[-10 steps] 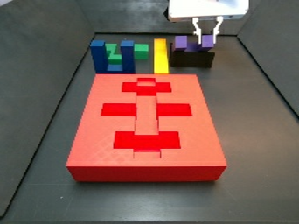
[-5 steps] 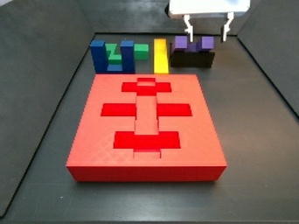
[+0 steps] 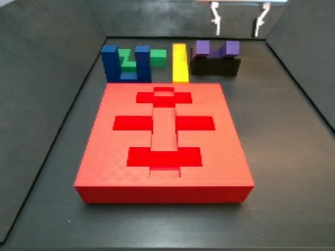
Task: Pick up the purple object. Move up. Place the purple object on the fixture. Regrasp the purple object. Move to above the board. Insert the purple object.
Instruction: Regrasp the purple object.
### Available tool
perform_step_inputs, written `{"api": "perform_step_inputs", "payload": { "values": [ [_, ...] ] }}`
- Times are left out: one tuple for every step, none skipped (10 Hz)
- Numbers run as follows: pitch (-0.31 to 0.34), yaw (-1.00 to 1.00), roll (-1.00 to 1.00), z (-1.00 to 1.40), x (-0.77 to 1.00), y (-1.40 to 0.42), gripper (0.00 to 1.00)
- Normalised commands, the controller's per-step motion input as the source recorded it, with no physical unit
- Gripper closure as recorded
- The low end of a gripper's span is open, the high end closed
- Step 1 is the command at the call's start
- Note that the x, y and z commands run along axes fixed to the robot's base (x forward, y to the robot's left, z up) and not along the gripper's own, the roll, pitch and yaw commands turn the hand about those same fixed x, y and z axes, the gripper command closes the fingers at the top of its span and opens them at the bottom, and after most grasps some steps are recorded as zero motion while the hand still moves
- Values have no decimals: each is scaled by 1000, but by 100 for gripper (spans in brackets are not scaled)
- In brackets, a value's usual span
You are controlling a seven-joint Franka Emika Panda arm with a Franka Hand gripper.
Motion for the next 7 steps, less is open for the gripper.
{"api": "perform_step_inputs", "payload": {
  "values": [
    [60, 74, 1000, 100, 0, -249, 0],
    [23, 97, 1000, 66, -31, -209, 0],
    [0, 114, 1000, 54, -49, -211, 0],
    [17, 117, 1000, 34, 0, -206, 0],
    [0, 126, 1000, 0, -66, -226, 0],
    [0, 80, 989, 0, 0, -260, 0],
    [0, 57, 997, 0, 0, -263, 0]
  ]
}}
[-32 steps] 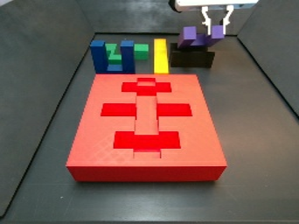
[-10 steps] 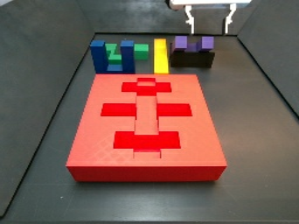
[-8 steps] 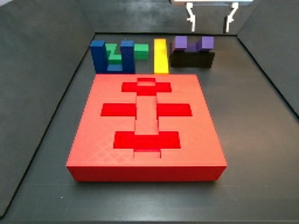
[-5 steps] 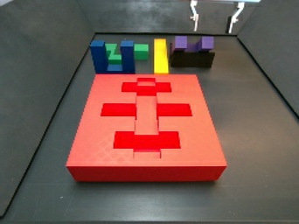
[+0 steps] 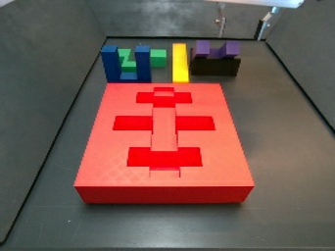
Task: Pick up the purple object. Move up. Place the purple object on the fixture. Regrasp the purple object. Move to above the board. Insert the purple object.
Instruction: Regrasp the purple object.
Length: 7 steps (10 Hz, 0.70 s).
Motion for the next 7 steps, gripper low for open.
{"api": "perform_step_inputs", "payload": {
  "values": [
    [-37, 29, 1000, 0, -11, -246, 0],
    [-91, 0, 1000, -23, 0, -220, 0],
    [-211, 0, 931, -46, 0, -243, 0],
    [-280, 0, 577, -26, 0, -186, 0],
    [-277, -6, 543, -60, 0, -163, 0],
    [-311, -51, 663, -106, -86, -129, 0],
    [-323, -63, 680, -177, 0, -123, 0]
  ]
}}
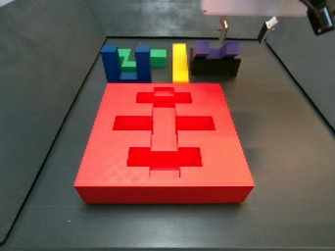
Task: Pick up the purple object. Move up. Place the purple object on the fixture. Regrasp the purple object. Move to above the board. Insert the purple object.
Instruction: Regrasp the purple object.
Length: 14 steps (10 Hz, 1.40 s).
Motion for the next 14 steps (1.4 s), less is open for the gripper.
{"api": "perform_step_inputs", "payload": {
  "values": [
    [-343, -60, 686, -214, 0, -120, 0],
    [-311, -31, 717, -200, 0, -123, 0],
    [-206, -26, 783, -160, 40, -51, 0],
    [-137, -100, 837, -140, 0, 20, 0],
    [-3, -100, 794, -3, -26, 220, 0],
    [0, -43, 834, 0, -71, 217, 0],
    [0, 0, 846, -23, -11, 131, 0],
    [0, 0, 803, -51, 74, 26, 0],
    [0, 57, 840, -123, 54, 0, 0],
    [60, 180, 831, -134, 114, 0, 0],
    [126, 303, 803, -151, 43, -51, 0],
    [211, 369, 674, -151, 43, 0, 0],
    [411, 423, 649, -49, 266, -14, 0],
    [440, 440, 549, -3, 440, -9, 0]
  ]
}}
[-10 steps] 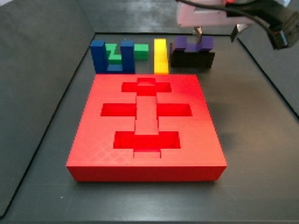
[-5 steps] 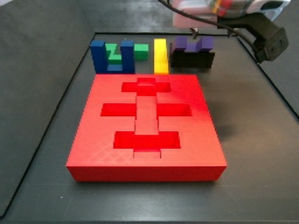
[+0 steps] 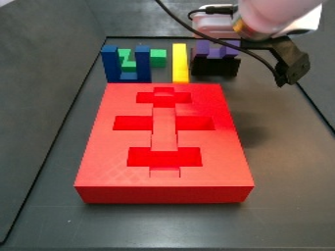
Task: Pick up the purple object. Move up. Place the purple object on the fixture. Regrasp the purple object. Move to above the board. Insert the purple object.
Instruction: Regrasp the purple object.
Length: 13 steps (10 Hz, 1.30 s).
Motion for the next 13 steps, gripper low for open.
{"api": "perform_step_inputs", "payload": {
  "values": [
    [297, 371, 340, -54, 371, 0, 0],
    [209, 314, 186, -63, 414, 0, 0],
    [163, 249, 97, -23, 569, -43, 0],
    [89, 194, 57, -57, 586, -60, 0],
    [23, 149, 43, -143, 431, 0, 0],
    [0, 137, 57, -231, 311, 0, 0],
    [0, 63, 17, -194, 229, -3, 0],
    [0, 71, 94, -254, 340, 0, 0],
    [0, 60, 60, -240, 369, -11, 0],
    [0, 34, 46, -197, 240, 0, 0],
    [0, 49, 66, -200, 54, 0, 0],
    [0, 43, 49, -254, 94, 0, 0],
    [-6, 40, 17, -231, 49, 0, 0]
  ]
}}
